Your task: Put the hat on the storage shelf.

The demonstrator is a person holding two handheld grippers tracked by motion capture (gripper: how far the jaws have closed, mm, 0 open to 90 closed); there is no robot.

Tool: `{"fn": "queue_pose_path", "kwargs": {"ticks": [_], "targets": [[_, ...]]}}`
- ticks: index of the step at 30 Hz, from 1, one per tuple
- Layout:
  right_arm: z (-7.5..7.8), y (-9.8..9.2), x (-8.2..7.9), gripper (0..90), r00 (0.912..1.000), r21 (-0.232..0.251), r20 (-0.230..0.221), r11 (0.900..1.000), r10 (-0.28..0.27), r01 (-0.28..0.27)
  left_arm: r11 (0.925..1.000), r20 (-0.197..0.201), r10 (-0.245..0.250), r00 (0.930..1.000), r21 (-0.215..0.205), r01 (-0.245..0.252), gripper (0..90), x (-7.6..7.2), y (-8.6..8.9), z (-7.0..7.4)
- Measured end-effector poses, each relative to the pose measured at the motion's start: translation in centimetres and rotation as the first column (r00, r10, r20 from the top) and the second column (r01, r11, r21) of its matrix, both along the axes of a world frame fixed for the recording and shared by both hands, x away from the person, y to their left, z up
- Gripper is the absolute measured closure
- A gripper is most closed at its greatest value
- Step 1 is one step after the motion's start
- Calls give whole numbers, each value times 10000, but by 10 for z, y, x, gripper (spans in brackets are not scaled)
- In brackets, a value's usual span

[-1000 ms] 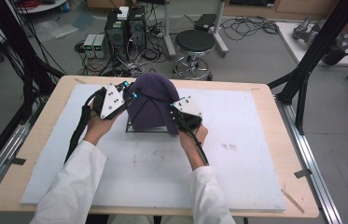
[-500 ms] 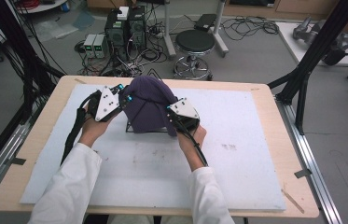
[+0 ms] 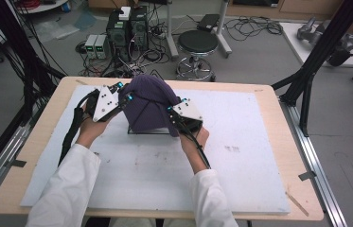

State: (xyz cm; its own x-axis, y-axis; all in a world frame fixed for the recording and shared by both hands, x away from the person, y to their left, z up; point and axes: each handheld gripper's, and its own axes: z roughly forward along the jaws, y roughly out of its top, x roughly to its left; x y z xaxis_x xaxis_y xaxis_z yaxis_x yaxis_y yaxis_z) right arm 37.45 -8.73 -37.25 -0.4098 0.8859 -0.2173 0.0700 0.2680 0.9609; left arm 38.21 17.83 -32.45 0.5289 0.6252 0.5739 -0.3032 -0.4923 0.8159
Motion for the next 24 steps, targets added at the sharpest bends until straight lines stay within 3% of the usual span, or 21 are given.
{"fn": "queue_pose_path", "kwargs": {"ticks": [5,10,18,24], "targets": [[7,-6,-4,514,9999,295,85,9995,112,-115,9963,-564,124,9983,-844,-172,567,2,5,-2],[11,-15,-5,312,9995,909,-239,9956,230,-207,9747,-941,-42,9956,-2229,-170,447,3,12,-6],[17,-31,-9,123,9992,1491,-315,9886,250,-200,9468,-1288,-19,9917,-3193,-397,356,-1,23,-12],[22,-44,-17,116,9995,1723,-227,9849,210,-168,9285,-1259,-263,9917,-3706,-224,326,-11,29,-11]]}}
